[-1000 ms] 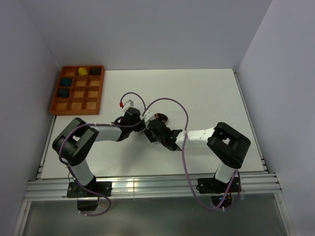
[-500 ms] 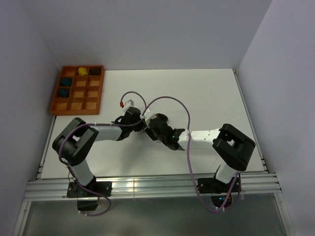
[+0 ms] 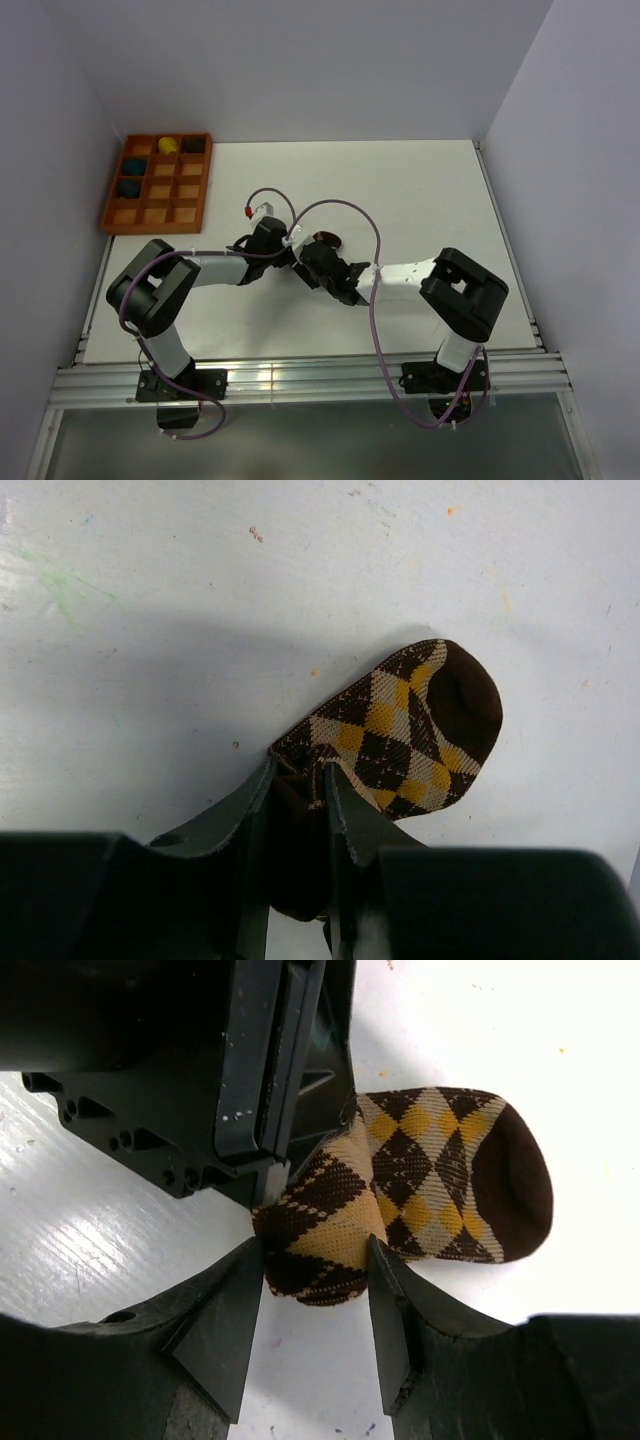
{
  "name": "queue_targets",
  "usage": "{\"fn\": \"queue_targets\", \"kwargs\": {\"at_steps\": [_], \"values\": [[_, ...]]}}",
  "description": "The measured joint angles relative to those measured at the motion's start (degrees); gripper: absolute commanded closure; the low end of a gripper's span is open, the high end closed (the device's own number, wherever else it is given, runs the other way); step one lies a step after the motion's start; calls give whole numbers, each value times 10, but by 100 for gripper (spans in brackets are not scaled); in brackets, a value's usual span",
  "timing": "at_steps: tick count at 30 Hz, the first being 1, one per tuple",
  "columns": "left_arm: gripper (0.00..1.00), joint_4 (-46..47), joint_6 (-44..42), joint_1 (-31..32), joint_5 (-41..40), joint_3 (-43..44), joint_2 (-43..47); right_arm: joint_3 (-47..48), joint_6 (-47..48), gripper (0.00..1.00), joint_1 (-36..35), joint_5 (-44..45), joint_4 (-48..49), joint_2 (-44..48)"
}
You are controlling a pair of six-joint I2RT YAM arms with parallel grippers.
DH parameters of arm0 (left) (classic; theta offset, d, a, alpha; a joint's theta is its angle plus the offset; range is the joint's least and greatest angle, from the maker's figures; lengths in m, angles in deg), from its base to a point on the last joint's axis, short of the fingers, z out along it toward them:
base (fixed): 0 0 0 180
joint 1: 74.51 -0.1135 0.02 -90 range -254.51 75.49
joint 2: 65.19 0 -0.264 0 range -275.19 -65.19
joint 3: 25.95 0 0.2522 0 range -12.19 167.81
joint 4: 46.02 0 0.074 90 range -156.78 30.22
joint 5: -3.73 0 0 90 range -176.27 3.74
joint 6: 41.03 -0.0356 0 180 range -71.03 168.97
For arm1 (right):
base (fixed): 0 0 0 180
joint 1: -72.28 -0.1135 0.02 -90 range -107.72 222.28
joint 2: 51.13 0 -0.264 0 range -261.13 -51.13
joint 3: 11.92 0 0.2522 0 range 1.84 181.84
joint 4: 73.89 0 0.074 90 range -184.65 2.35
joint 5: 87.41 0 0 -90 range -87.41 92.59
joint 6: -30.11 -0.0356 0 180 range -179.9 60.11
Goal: Roll the socks
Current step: Roll the sock at the center of the board.
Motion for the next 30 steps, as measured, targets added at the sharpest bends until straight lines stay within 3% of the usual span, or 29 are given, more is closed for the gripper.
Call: {"fn": "queue_targets", "kwargs": {"at_steps": [5,9,15,18,20,23,24,26,30], "values": [[82,0,0,0,2,0,0,7,0,48,0,0,4,-14],[82,0,-1,-4,3,0,0,15,-5,57,0,2,7,-30],[80,1,-4,-12,0,0,0,26,-23,100,0,7,19,-48],[75,1,-5,-12,-2,0,1,26,-36,100,1,4,20,-48],[70,-1,-7,-12,-7,0,3,25,-45,100,9,-14,21,-45],[54,-5,-9,-11,-10,-2,8,18,-66,100,36,-68,24,-34],[40,-6,-9,-9,-12,-5,12,16,-76,100,48,-90,23,-30],[29,-11,-10,-8,-14,-10,23,14,-98,100,76,-144,21,-25],[18,-23,-9,-4,-21,-24,53,14,-143,100,136,-255,21,-26]]}}
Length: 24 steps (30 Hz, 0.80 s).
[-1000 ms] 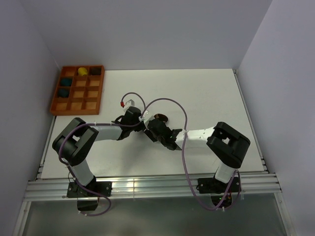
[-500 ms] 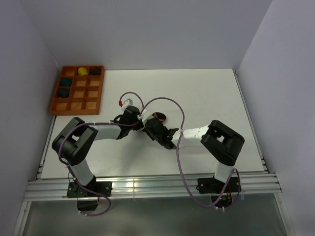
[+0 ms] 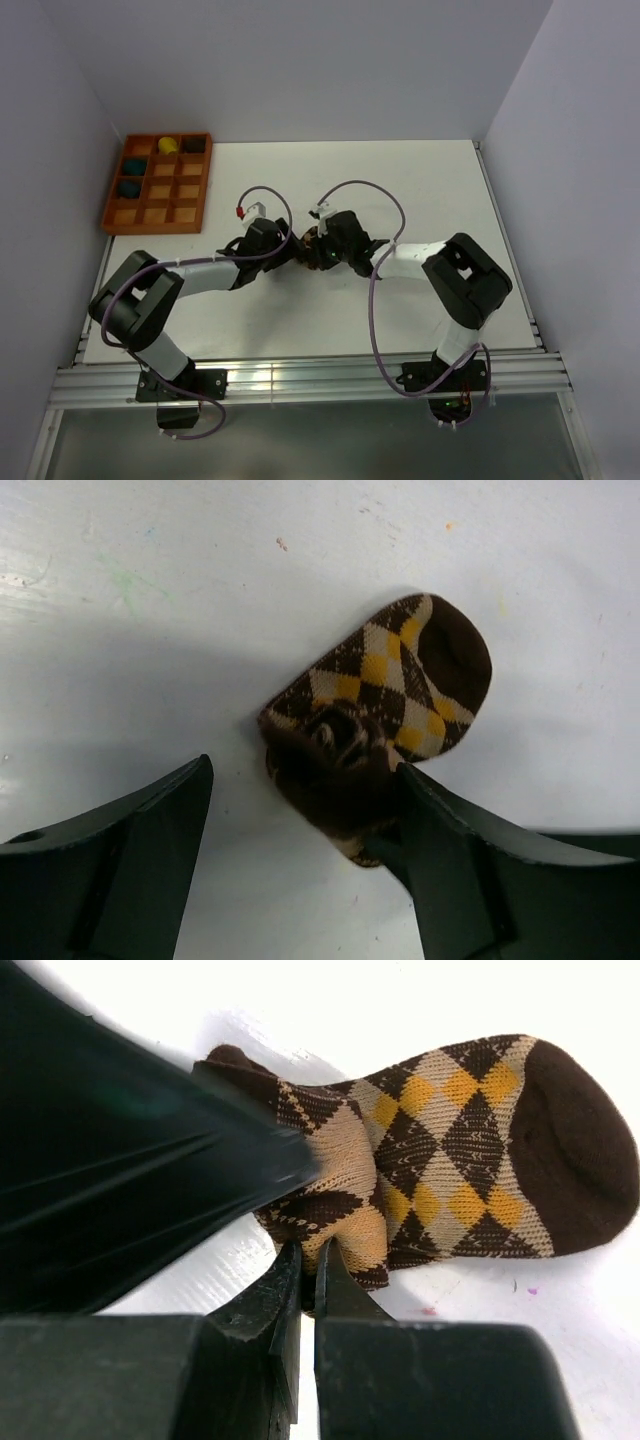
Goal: Roll the socks
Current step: Roll the sock at the center of the board.
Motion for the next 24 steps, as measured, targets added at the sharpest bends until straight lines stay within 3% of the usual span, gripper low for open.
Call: {"fn": "queue_targets", "kwargs": {"at_steps": [12,24], "values": [[18,12,2,3,-10,-47,70,43,-112,100,126,-283,25,-84],[23,51,2,2,-5,-41,10,140,-124,100,165,-407,-66,-159]]}}
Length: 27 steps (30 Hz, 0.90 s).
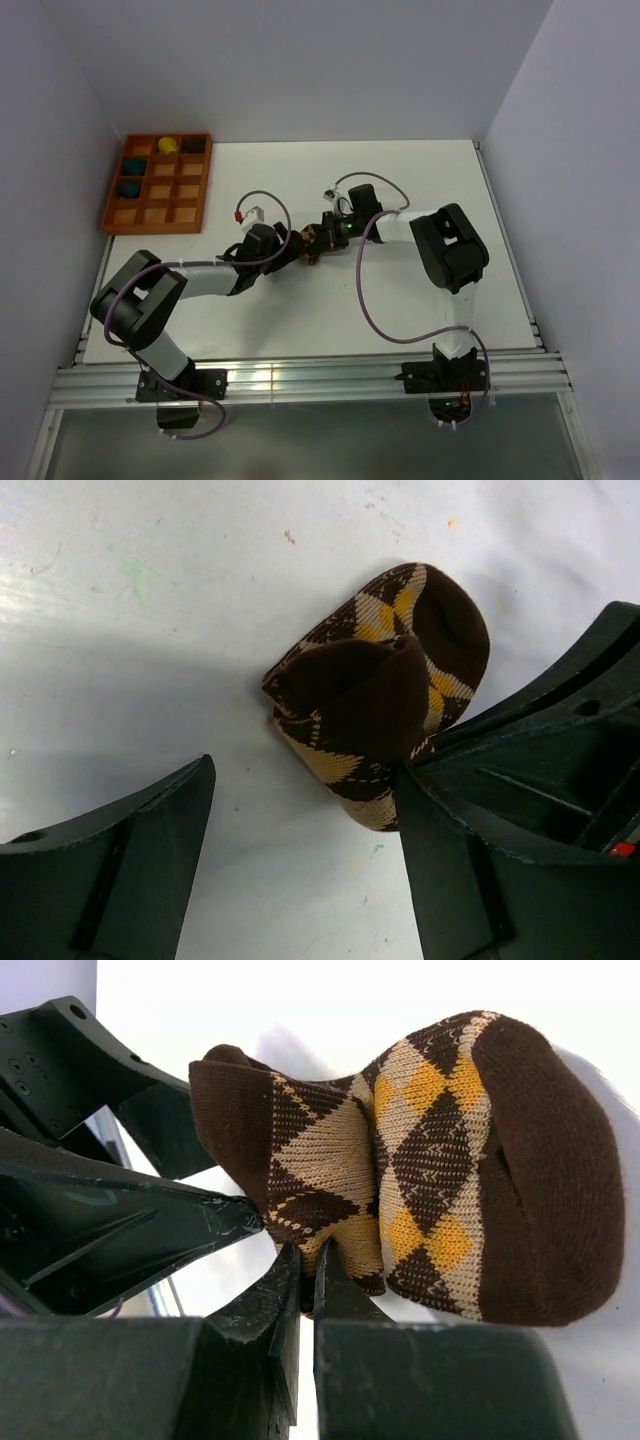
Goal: Roll the socks
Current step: Roll the sock at the center of the board.
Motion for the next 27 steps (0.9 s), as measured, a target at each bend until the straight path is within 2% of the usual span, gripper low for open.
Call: {"fn": "queue_targets", "kwargs": {"at_steps": [16,21,27], "values": [[28,66,12,-21,10,4,-37,44,17,100,5,-21,-64,-21],[37,75,17,-24,13,25,-62,43,17,100,5,-22,-63,-22],[60,88,25,-26,26,30,-80,26,13,94,5,-20,-39,-15]]}}
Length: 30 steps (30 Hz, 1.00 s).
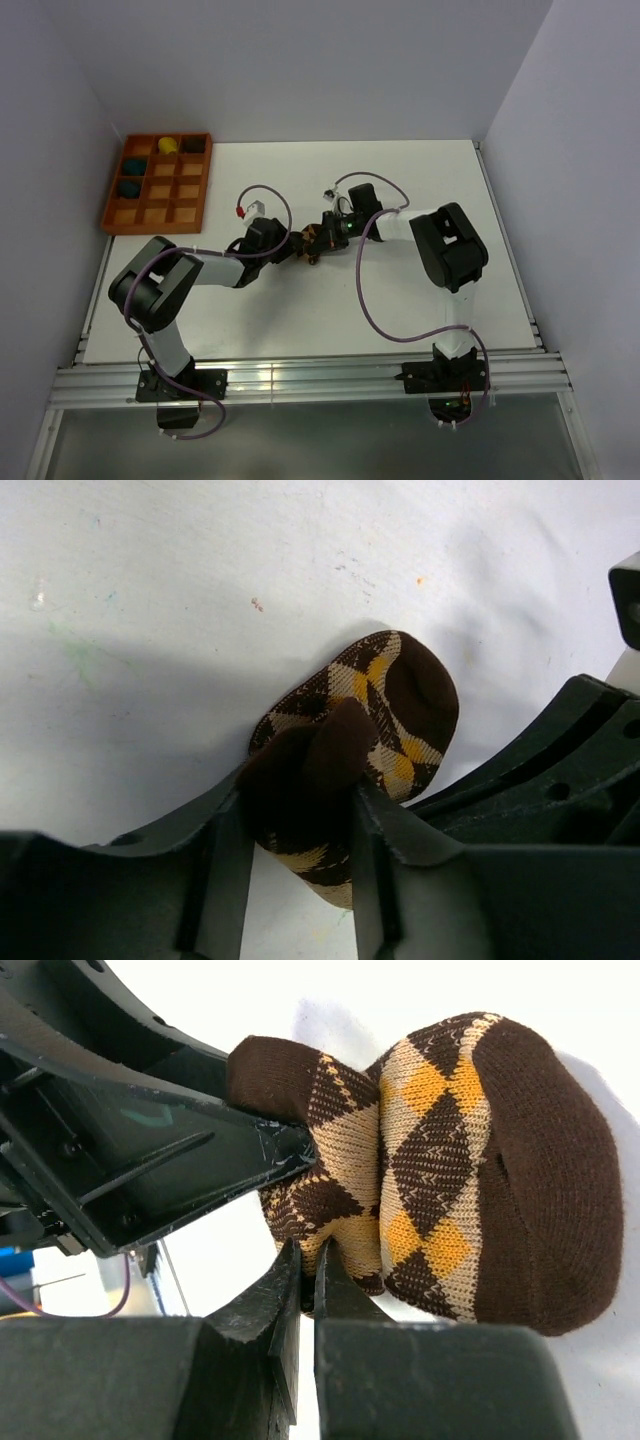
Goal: Roll the socks
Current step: Roll the sock at the center of the board.
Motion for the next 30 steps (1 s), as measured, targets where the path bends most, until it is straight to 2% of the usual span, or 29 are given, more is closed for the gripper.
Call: {"fn": "queue_targets", "kwargs": {"at_steps": [2,7,11,12,17,23,30], "values": [[69,2,2,0,4,0,0,-9,-1,92,-1,8,9,7],[80,-3,2,1,10,4,0,-40,1,83,-8,49,23,40],[89,-29,-4,10,10,18,0,-78,12,71,-24,115,32,88],[89,-38,-8,14,9,23,0,-87,17,65,-30,137,30,104],[89,-82,-23,25,-2,47,0,-121,48,52,-64,249,13,171],[89,-130,-38,33,-20,71,1,-163,94,51,-126,383,5,240],[89,-157,-52,37,-26,80,6,-213,131,49,-177,472,39,281]]}}
